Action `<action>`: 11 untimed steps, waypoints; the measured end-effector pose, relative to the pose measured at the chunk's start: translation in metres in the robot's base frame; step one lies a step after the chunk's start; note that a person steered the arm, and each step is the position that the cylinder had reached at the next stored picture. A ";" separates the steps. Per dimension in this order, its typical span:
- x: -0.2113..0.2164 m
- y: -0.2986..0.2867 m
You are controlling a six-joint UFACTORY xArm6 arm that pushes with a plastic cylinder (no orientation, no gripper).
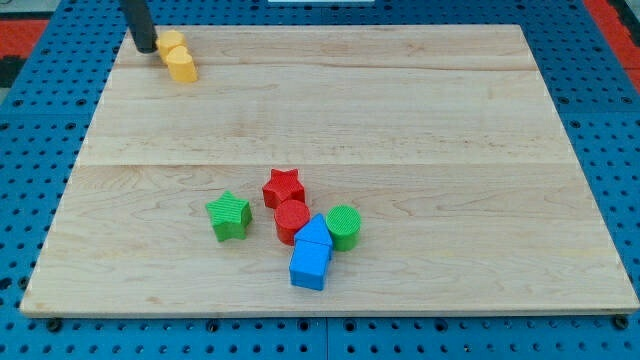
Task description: Move the yellow heart to the center
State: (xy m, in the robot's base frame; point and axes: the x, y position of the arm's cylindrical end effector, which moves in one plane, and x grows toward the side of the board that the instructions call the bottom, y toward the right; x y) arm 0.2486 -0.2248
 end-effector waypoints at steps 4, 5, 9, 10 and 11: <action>0.041 0.055; 0.075 0.127; 0.154 0.235; 0.187 0.244; 0.135 0.269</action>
